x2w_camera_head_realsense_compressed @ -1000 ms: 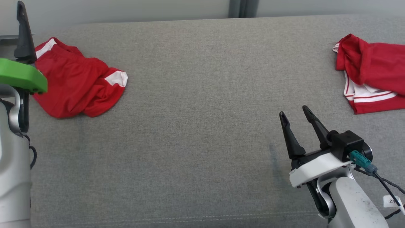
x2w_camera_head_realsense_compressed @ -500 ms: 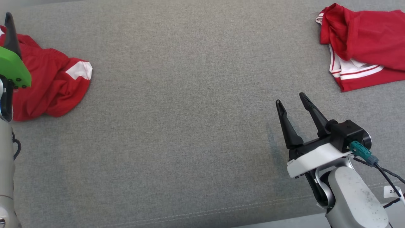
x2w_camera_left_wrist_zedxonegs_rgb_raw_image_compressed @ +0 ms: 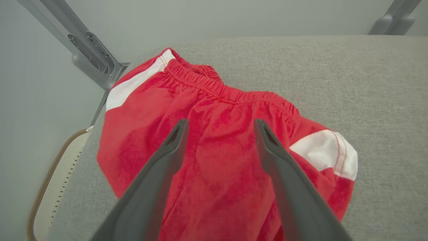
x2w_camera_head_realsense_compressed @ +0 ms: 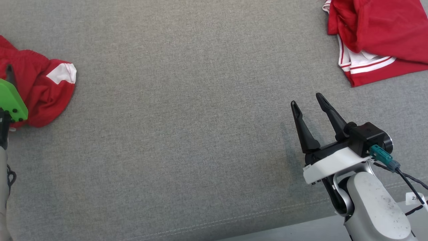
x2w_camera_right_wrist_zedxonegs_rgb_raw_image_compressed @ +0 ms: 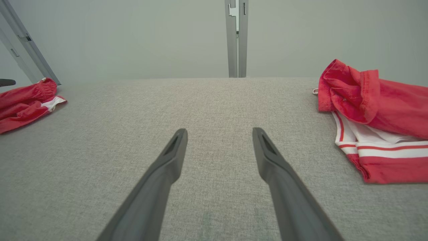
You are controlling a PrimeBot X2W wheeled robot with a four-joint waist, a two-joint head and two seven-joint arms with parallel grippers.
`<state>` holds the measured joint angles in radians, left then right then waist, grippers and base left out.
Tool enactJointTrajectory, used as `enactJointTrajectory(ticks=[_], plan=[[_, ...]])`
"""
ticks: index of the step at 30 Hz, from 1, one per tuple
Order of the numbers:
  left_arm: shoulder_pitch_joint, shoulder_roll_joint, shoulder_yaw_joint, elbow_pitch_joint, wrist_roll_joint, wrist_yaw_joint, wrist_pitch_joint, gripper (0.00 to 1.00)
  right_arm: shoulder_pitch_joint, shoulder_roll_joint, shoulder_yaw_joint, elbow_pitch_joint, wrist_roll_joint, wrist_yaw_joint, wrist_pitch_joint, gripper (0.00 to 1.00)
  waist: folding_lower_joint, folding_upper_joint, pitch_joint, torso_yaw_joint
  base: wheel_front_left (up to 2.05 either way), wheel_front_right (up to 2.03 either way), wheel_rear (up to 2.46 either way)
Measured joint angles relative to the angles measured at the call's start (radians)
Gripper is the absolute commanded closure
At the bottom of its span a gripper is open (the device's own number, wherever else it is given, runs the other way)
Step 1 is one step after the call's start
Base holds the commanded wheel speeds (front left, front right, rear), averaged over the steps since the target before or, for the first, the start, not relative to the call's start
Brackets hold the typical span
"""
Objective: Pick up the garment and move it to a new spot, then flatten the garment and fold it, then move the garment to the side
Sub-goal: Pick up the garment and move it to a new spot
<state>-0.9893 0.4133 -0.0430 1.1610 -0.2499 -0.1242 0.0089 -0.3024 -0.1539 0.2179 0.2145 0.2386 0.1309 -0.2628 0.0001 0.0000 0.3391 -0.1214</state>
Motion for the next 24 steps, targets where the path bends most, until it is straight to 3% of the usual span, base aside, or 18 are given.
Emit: enactJointTrajectory(ticks=[7,18,19,20,21,22,24], plan=[[0.0,-0.014,-0.01,0.084,-0.042,-0.003,0.095,0.0,0.0,-0.001,0.003,0.0,-0.004,0.0,0.0,0.0,0.0,0.0,0.009,-0.011,0.0,0.0,0.0],[0.016,-0.012,-0.035,0.097,-0.137,-0.003,0.277,0.0,-0.01,-0.006,0.016,0.006,-0.006,0.0,0.0,0.0,-0.0001,0.0,0.015,-0.03,0.0,0.0,0.0],[0.016,-0.008,-0.038,0.095,-0.139,-0.003,0.277,0.16,-0.01,-0.006,0.016,0.007,-0.007,0.0,0.0,0.0,-0.0001,0.0,0.016,-0.032,0.0,0.0,0.0],[0.017,-0.007,-0.042,0.092,-0.146,-0.003,0.277,0.53,-0.01,-0.006,0.016,0.007,-0.007,0.0,0.0,0.0,-0.0001,0.0,0.016,-0.034,0.0,0.0,0.0],[0.019,-0.005,-0.047,0.088,-0.15,-0.003,0.275,0.69,-0.01,-0.006,0.016,0.007,-0.008,0.0,0.0,0.0,-0.0002,0.0,0.017,-0.036,0.0,0.0,0.0],[0.022,0.0,-0.053,0.085,-0.152,-0.003,0.267,1.0,-0.011,-0.007,0.017,0.008,-0.008,0.0,0.0,0.0,-0.0001,0.0,0.017,-0.037,0.0,0.0,0.0],[0.027,0.007,-0.062,0.081,-0.155,-0.004,0.253,1.0,-0.011,-0.009,0.016,0.011,-0.008,0.0,0.0,0.0,-0.0001,0.0,0.016,-0.039,0.0,0.0,0.0]])
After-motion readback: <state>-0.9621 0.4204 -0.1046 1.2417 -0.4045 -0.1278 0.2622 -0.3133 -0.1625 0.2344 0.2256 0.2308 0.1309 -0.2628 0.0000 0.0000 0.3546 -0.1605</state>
